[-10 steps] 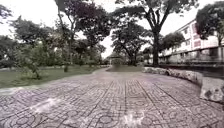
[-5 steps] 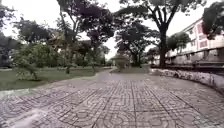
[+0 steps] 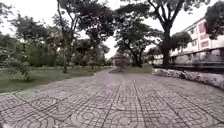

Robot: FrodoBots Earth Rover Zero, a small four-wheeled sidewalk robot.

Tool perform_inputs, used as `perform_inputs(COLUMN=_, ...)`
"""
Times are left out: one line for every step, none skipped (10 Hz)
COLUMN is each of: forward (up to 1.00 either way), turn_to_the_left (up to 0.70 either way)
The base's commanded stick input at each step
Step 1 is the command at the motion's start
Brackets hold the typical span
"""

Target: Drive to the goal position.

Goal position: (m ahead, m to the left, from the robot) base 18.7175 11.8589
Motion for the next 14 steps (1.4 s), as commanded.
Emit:
perform_inputs(forward=1.0, turn_to_the_left=0.0)
perform_inputs(forward=1.0, turn_to_the_left=0.0)
perform_inputs(forward=1.0, turn_to_the_left=0.0)
perform_inputs(forward=1.0, turn_to_the_left=0.0)
perform_inputs(forward=1.0, turn_to_the_left=0.0)
perform_inputs(forward=1.0, turn_to_the_left=0.0)
perform_inputs(forward=1.0, turn_to_the_left=0.0)
perform_inputs(forward=1.0, turn_to_the_left=0.0)
perform_inputs(forward=1.0, turn_to_the_left=0.0)
perform_inputs(forward=1.0, turn_to_the_left=0.0)
perform_inputs(forward=1.0, turn_to_the_left=0.0)
perform_inputs(forward=1.0, turn_to_the_left=0.0)
perform_inputs(forward=1.0, turn_to_the_left=0.0)
perform_inputs(forward=1.0, turn_to_the_left=0.0)
